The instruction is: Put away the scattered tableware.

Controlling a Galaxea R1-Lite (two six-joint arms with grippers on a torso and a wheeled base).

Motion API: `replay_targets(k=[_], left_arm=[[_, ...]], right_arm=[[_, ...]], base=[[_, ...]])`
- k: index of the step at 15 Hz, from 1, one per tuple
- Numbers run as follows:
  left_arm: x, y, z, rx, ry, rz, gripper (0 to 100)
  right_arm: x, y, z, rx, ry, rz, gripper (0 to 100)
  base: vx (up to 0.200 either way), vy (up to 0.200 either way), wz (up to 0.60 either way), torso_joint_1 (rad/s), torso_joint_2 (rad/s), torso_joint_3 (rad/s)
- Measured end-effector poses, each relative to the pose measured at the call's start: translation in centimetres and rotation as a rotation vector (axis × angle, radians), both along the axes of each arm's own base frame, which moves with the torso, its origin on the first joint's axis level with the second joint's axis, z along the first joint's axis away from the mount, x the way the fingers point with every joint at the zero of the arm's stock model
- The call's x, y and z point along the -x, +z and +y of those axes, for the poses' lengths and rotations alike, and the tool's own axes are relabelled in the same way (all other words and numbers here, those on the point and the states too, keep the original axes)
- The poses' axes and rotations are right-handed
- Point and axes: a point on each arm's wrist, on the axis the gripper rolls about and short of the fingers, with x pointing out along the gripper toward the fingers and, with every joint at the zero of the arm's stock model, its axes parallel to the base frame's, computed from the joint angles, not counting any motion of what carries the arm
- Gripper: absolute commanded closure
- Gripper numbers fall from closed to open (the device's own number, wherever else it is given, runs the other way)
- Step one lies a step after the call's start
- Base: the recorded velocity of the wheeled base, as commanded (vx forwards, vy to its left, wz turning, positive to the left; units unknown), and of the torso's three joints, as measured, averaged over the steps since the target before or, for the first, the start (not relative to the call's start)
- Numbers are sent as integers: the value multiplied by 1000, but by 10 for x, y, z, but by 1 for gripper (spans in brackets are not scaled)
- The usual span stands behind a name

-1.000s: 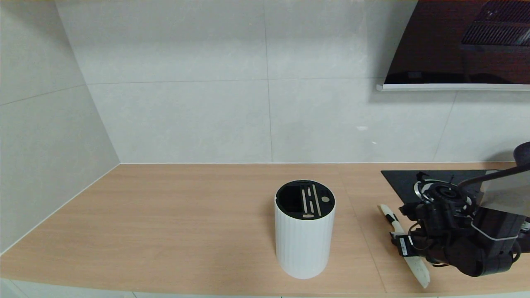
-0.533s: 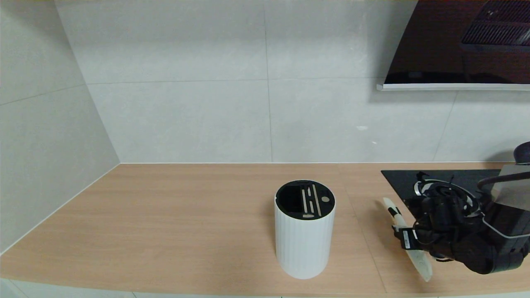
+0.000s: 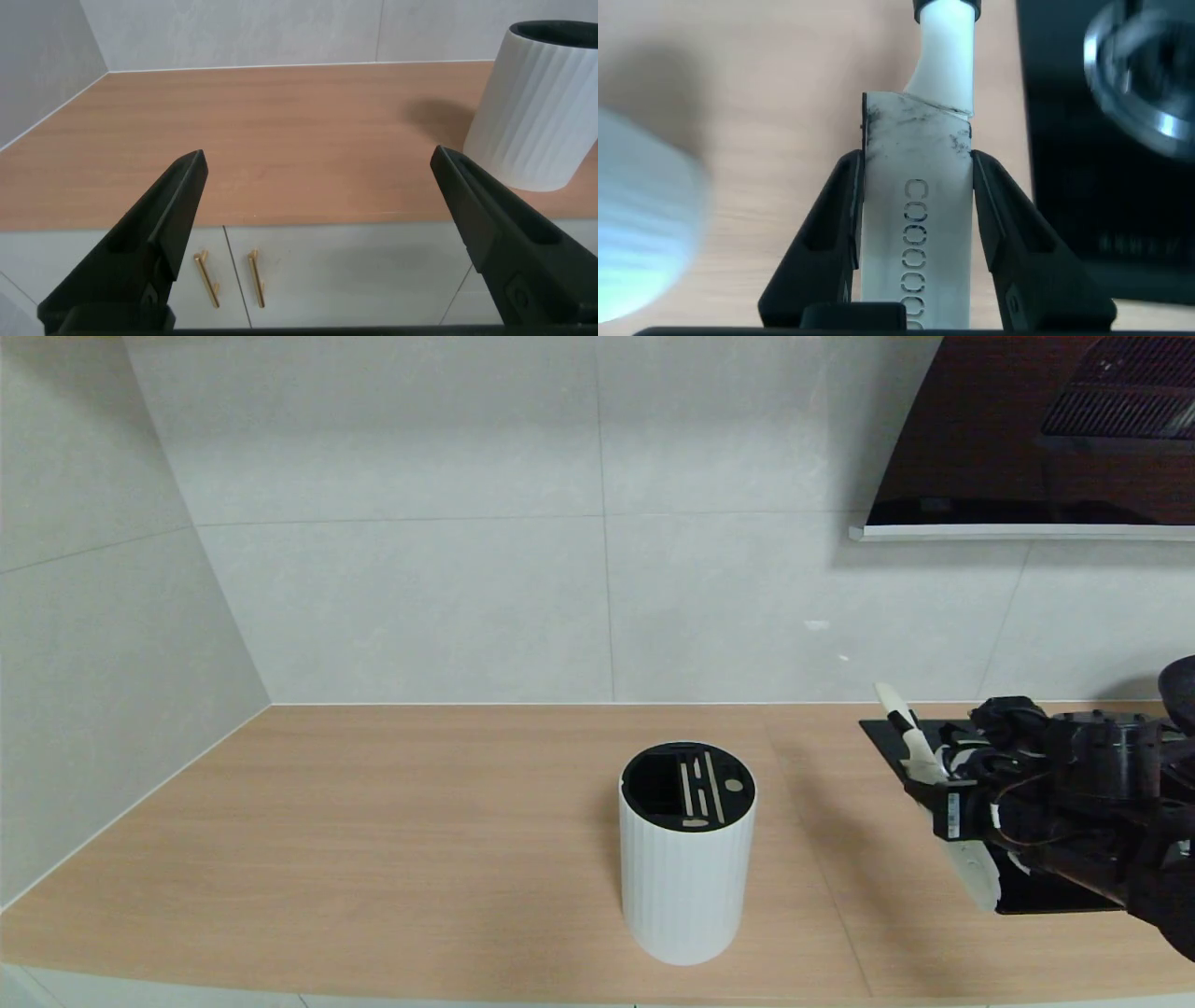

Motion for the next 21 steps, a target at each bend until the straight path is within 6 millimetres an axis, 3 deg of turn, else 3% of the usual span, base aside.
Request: replay_targets(k=[3, 5, 8, 10, 12, 15, 18, 21], left_arm=[[0, 1, -1, -49, -59, -6, 0], [5, 17, -4, -57, -166, -49, 0], [9, 70, -7, -48, -328, -75, 0], [-9, 115, -9, -35, -436, -23, 0], [-50, 157, -12, -7, -532, 42, 0], [-142, 192, -24, 107, -666, 103, 0], [-218, 204, -71, 400, -817, 73, 0], [-247, 190, -117, 599, -937, 39, 0]], right_arm=[[22, 34, 11, 15, 81, -127, 100], [24, 60, 18, 21, 120, -229, 100], [20, 98, 37, 5, 177, -299, 100], [22, 120, 58, -7, 232, -319, 100], [30, 131, 80, -21, 275, -345, 100], [44, 134, 107, -70, 311, -339, 100], [58, 131, 127, -107, 374, -312, 100], [67, 125, 143, -110, 388, -290, 100]], base=[[0, 0, 0, 0, 0, 0], [0, 0, 0, 0, 0, 0], [0, 0, 0, 0, 0, 0], [0, 0, 0, 0, 0, 0], [0, 0, 0, 0, 0, 0], [0, 0, 0, 0, 0, 0], [0, 0, 0, 0, 0, 0], [0, 0, 0, 0, 0, 0]])
